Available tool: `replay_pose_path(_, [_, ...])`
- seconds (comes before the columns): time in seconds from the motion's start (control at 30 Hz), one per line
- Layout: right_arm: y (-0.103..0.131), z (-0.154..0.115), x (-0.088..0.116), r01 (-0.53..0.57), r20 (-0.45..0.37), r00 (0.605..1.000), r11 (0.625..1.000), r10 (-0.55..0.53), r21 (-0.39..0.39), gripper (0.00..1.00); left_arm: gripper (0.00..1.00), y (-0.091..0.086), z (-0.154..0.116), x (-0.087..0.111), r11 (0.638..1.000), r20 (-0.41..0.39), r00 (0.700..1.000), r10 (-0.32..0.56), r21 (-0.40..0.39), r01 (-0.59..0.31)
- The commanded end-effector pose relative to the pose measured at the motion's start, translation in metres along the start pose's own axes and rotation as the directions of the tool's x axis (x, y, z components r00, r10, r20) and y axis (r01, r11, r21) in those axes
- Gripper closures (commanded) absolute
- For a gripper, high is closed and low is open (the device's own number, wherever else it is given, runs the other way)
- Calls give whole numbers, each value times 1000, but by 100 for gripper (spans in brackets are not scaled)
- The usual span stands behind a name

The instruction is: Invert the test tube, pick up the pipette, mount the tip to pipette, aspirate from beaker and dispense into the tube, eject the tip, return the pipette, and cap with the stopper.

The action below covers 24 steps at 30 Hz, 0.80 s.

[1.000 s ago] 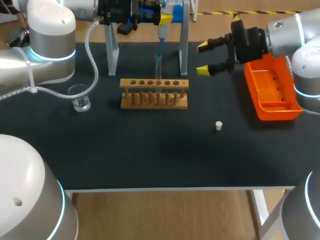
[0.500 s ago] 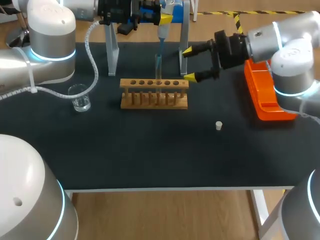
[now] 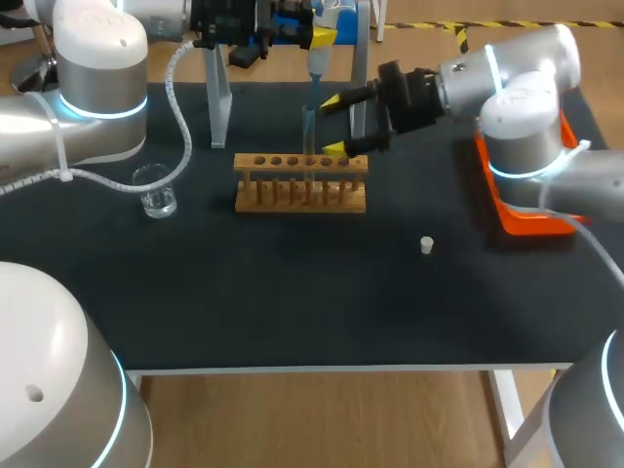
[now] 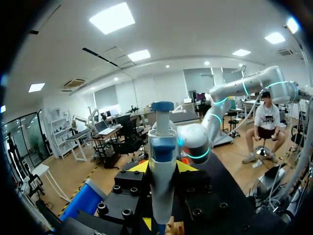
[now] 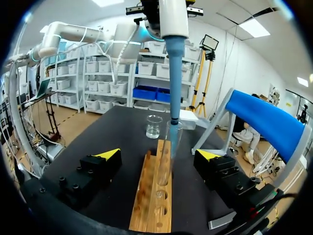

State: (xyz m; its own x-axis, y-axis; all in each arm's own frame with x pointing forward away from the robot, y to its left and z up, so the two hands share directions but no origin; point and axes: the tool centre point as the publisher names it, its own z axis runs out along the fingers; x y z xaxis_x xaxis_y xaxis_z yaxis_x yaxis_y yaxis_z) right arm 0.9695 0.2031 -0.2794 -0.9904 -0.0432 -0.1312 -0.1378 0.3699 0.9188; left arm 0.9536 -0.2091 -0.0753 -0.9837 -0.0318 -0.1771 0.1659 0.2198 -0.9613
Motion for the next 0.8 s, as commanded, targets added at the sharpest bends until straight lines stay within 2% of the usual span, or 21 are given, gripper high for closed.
replay_pose_path(0.03, [-1, 13, -6, 0, -5, 1000, 1000, 0, 7, 0, 100, 0, 0, 0, 1000, 0, 1000, 1, 0, -1])
replay_pose_path(0.23, [2, 19, -5, 4, -11, 1000, 1000, -4, 19, 0, 100, 0, 0, 0, 1000, 0, 1000, 1, 0, -1])
replay_pose_path(0.33, [2, 20, -5, 8, 1, 1000, 999, -8, 48, 0, 100, 0, 0, 0, 1000, 0, 1000, 1, 0, -1])
replay_pose_path(0.8, [1, 20, -5, 7, 1, 1000, 999, -7, 47, 0, 100, 0, 0, 0, 1000, 0, 1000, 1, 0, -1])
